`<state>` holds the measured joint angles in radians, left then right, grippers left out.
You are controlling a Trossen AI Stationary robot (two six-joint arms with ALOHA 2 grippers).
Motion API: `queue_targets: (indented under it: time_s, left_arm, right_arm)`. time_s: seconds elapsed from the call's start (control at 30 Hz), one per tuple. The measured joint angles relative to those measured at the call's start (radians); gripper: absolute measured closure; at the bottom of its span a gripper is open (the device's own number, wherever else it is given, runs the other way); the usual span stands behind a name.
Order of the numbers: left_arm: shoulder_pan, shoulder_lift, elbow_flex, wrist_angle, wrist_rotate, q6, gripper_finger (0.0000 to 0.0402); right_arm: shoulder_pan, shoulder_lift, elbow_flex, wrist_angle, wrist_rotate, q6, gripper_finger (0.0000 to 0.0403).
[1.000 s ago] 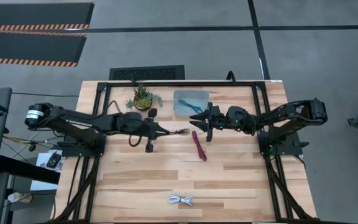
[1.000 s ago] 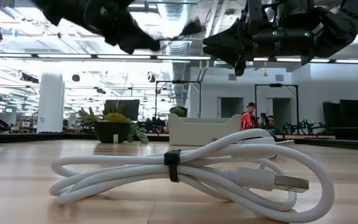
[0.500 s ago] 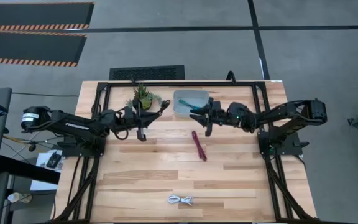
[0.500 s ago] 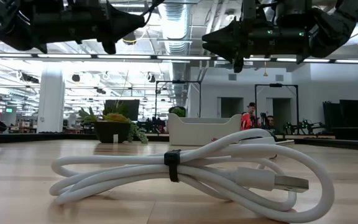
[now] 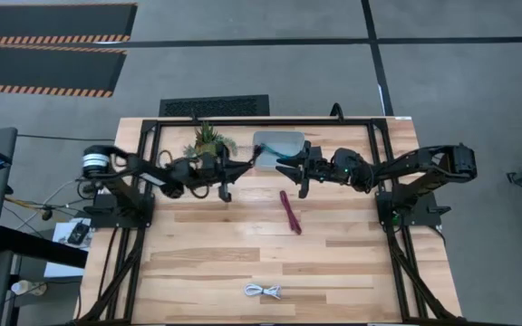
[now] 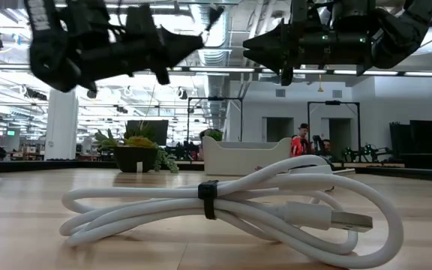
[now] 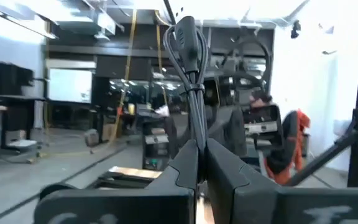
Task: Pick and place USB-C Cables
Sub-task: Put the black charger cable into the white bin
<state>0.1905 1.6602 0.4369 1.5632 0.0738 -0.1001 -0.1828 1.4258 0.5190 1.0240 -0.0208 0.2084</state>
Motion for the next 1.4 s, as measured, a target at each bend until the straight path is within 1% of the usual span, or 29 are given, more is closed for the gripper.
queue_targets:
  time_s: [0.1, 0.2, 0.3, 0.43, 0.53, 0.7, 0.8, 1.0, 1.1, 1.23, 1.4]
  left_arm:
    - [0.003, 0.053, 0.067, -0.003, 0.055, 0.006, 0.0401]
    - [0.017, 0.075, 0.113, 0.0, 0.087, 0.017, 0.0401]
    - [0.053, 0.076, 0.123, 0.0, 0.105, 0.009, 0.0401]
    - [0.113, 0.072, 0.115, -0.002, 0.124, -0.044, 0.0401]
    - [0.138, 0.071, 0.117, -0.001, 0.143, -0.061, 0.0401]
    - [0.16, 0.071, 0.117, -0.001, 0.159, -0.077, 0.0401]
    - [0.164, 0.071, 0.117, -0.001, 0.175, -0.074, 0.0401]
    - [0.164, 0.071, 0.117, -0.001, 0.182, -0.069, 0.0401]
    - [0.163, 0.071, 0.117, -0.001, 0.182, -0.068, 0.0401]
    - [0.163, 0.071, 0.119, -0.001, 0.183, -0.066, 0.0401]
    - [0.164, 0.071, 0.129, -0.001, 0.187, -0.062, 0.0401]
  right_arm:
    - [-0.015, 0.0, 0.0, -0.001, -0.001, -0.001, 0.0249]
    - [-0.034, 0.0, 0.0, -0.005, -0.001, -0.006, 0.0233]
    - [-0.058, 0.0, 0.0, 0.003, -0.011, -0.008, 0.0209]
    - [-0.092, 0.0, 0.02, -0.003, -0.061, -0.027, 0.0176]
    - [-0.108, 0.0, 0.072, -0.08, -0.07, -0.064, 0.0161]
    - [-0.124, 0.0, 0.19, -0.256, -0.091, -0.142, 0.0157]
    - [-0.129, 0.0, 0.237, -0.311, -0.091, -0.176, 0.0157]
    - [-0.154, 0.0, 0.269, -0.318, -0.099, -0.183, 0.0157]
    - [-0.166, 0.01, 0.278, -0.309, -0.12, -0.175, 0.0157]
    - [-0.169, 0.059, 0.308, -0.284, -0.164, -0.156, 0.0157]
    - [-0.167, 0.128, 0.369, -0.274, -0.191, -0.152, 0.0157]
